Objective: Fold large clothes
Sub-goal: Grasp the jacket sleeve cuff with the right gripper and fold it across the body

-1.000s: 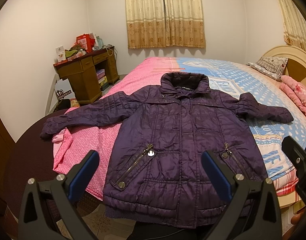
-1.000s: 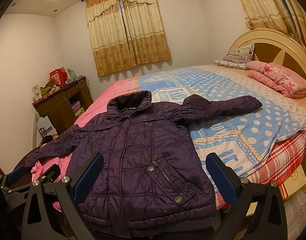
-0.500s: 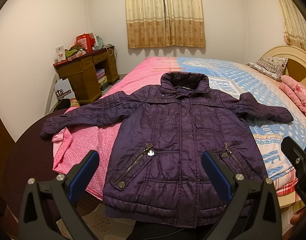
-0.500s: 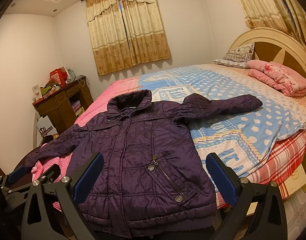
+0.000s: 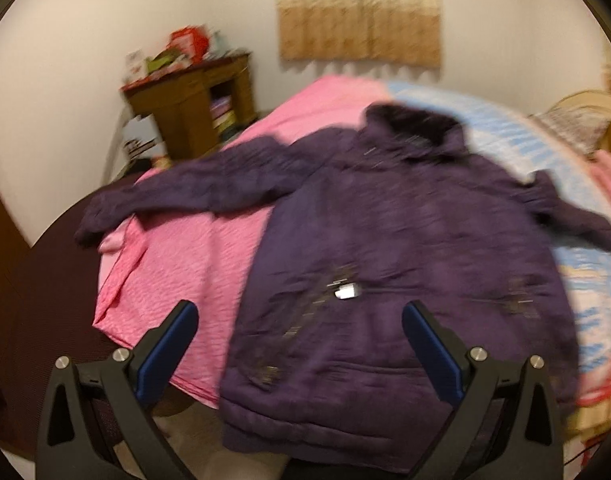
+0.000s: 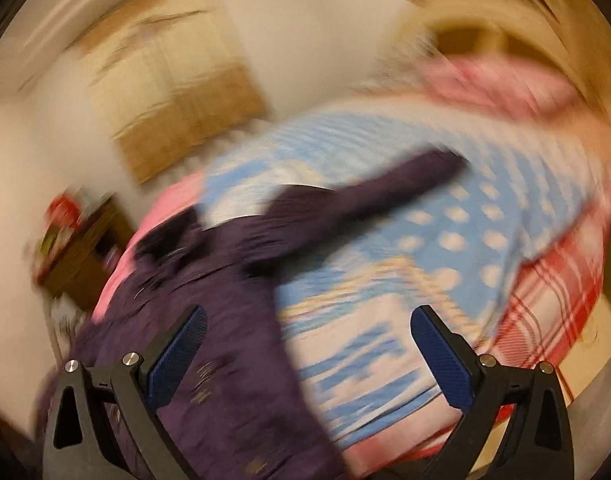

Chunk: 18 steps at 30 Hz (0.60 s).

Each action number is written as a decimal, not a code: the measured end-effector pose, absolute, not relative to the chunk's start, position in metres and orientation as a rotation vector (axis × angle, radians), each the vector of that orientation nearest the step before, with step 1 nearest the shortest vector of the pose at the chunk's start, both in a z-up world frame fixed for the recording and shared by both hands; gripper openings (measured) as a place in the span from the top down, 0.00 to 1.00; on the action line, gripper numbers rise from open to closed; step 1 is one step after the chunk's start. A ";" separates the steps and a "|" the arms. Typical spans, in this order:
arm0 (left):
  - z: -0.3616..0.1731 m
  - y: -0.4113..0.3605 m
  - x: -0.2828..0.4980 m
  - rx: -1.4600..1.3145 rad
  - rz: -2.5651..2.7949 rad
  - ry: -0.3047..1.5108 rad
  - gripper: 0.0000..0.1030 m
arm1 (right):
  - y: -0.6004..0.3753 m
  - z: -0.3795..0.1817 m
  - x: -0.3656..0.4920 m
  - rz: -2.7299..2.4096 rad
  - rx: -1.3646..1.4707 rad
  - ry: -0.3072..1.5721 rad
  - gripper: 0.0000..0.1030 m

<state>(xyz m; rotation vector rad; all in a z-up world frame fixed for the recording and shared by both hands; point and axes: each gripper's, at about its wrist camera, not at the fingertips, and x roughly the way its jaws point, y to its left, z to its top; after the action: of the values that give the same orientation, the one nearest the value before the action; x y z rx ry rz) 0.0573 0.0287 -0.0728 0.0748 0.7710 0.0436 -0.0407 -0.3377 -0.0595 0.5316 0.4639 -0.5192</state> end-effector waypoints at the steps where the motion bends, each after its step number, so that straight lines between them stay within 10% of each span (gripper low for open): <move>1: -0.079 0.033 0.062 0.077 0.063 0.787 0.00 | -0.366 -0.068 -0.045 -0.525 0.627 0.442 0.01; 18: -0.082 0.072 0.151 0.016 0.298 0.882 0.00 | -0.588 -0.123 0.047 -0.671 1.063 0.357 0.08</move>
<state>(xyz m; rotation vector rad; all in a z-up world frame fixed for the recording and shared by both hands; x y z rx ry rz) 0.1507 0.0718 -0.0825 0.0155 0.8824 0.2978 0.0467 -0.5879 -0.1227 1.0633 0.3574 -0.6713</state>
